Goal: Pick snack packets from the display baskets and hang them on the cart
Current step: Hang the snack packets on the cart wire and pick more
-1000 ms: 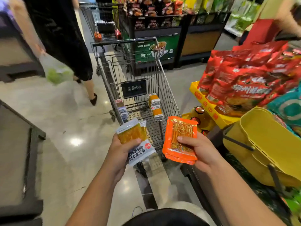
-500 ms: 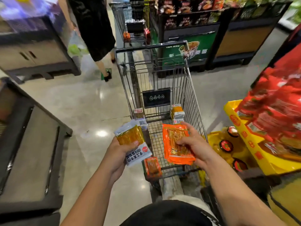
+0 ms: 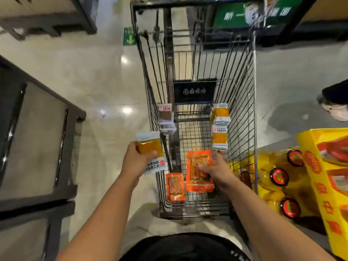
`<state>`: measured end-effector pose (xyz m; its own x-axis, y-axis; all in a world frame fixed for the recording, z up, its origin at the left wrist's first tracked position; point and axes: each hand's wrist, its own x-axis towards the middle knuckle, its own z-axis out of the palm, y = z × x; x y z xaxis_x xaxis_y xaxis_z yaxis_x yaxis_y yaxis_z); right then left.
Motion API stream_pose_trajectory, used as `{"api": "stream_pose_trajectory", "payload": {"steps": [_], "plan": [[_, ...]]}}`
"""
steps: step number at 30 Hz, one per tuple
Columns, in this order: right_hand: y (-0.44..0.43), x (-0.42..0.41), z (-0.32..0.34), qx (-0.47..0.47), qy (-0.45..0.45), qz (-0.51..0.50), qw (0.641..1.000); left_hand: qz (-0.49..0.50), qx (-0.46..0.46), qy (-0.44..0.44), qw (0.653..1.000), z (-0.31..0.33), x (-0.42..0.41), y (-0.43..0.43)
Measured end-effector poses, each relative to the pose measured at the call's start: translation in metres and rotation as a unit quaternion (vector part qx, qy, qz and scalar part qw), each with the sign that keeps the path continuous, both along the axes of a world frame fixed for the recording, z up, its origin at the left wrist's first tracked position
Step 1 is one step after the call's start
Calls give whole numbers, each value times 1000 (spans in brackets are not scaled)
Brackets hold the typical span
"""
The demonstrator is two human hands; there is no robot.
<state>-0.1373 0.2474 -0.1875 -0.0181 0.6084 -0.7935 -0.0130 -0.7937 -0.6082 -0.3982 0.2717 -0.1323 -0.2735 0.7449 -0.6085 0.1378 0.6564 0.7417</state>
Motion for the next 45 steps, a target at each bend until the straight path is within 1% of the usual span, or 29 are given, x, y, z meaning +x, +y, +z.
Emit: {"api": "stream_pose_trajectory", "payload": {"steps": [3,8,11,15,19,20,21,22,24,25,26,27,28,30,32,33,34,35,38,39,40,42,43,44,45], "plan": [[-1,-4,-35,-41,-59,45,996,-15,-9,40,999,-20,-3,17],[0,-18,-88,-113,-75,81,987,-87,11,129,988,-58,-6,33],[-2,-28,-121,-145,-81,101,981,-124,18,155,980,-72,0,35],[-1,-45,-159,-145,-90,137,976,-124,25,176,976,-93,5,39],[2,-64,-191,-115,-88,136,980,-115,39,170,978,-99,2,39],[3,-69,-196,-105,-81,118,984,-115,41,167,978,-100,0,39],[5,-74,-198,-106,-75,121,984,-115,42,167,978,-100,-1,38],[4,-78,-205,-93,-77,158,980,-114,44,167,978,-101,-1,38],[10,-82,-209,-61,-121,310,941,-111,48,170,978,-104,-3,37],[12,-84,-212,-48,-165,357,918,-111,51,173,977,-105,-3,36],[13,-84,-218,-24,-202,385,900,-112,53,174,977,-105,-3,36],[14,-85,-217,-22,-226,405,885,-113,55,174,977,-106,-2,35],[12,-85,-221,-7,-241,411,879,-111,57,174,977,-106,-1,35],[9,-84,-224,8,-252,449,857,-103,61,173,978,-106,1,34],[5,-85,-226,32,-251,515,819,-96,65,173,978,-107,2,33],[3,-85,-225,35,-240,550,799,-95,66,175,978,-108,2,33],[1,-85,-228,31,-228,567,791,-93,67,176,978,-108,3,32],[0,-85,-227,25,-220,570,791,-92,68,177,978,-108,3,32],[-2,-87,-224,50,-238,520,819,-93,69,173,978,-108,3,32],[-1,-88,-223,57,-242,511,823,-93,69,173,978,-108,4,32],[-1,-88,-222,55,-234,521,819,-92,68,173,978,-107,4,33],[1,-87,-223,29,-191,580,791,-81,64,168,980,-107,5,33],[1,-85,-221,17,-173,592,787,-72,61,161,982,-107,5,32],[2,-81,-222,15,-166,581,797,-62,56,150,985,-107,5,32],[4,-77,-219,18,-170,548,819,-50,50,132,989,-106,6,32]]}}
